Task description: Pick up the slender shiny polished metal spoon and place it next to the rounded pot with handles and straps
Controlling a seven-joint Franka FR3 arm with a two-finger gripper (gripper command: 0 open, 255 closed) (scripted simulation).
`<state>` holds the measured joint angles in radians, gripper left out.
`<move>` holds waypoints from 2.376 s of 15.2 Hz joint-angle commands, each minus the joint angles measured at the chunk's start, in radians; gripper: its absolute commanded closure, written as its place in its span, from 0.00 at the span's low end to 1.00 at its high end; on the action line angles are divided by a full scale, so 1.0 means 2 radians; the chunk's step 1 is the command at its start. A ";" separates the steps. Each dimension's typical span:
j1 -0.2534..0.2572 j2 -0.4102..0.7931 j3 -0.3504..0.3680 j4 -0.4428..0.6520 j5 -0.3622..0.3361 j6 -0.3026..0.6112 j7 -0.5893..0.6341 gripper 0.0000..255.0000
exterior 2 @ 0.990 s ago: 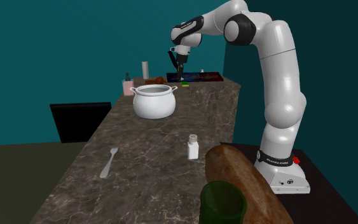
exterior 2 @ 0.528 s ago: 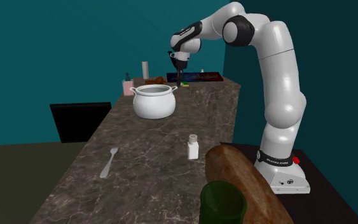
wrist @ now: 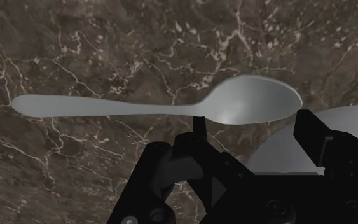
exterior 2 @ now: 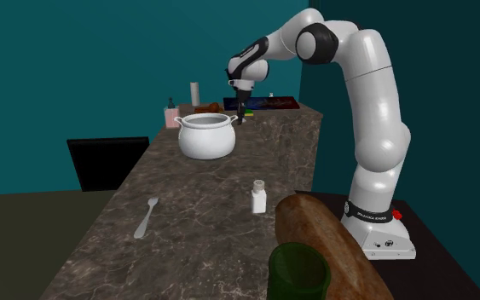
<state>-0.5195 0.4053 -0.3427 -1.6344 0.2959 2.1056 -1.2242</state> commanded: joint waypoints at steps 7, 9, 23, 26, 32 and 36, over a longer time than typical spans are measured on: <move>-0.002 0.019 0.006 -0.027 0.013 0.045 -0.013 1.00; -0.003 0.025 0.008 -0.032 0.017 0.055 -0.016 1.00; -0.007 0.048 0.015 -0.046 0.030 0.090 -0.028 1.00; -0.007 0.048 0.015 -0.046 0.030 0.090 -0.028 0.00; -0.005 0.027 0.009 -0.043 0.020 0.068 -0.022 0.00; -0.003 0.010 0.004 -0.039 0.012 0.047 -0.017 0.00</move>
<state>-0.5265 0.4314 -0.3338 -1.7112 0.3221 2.2052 -1.2600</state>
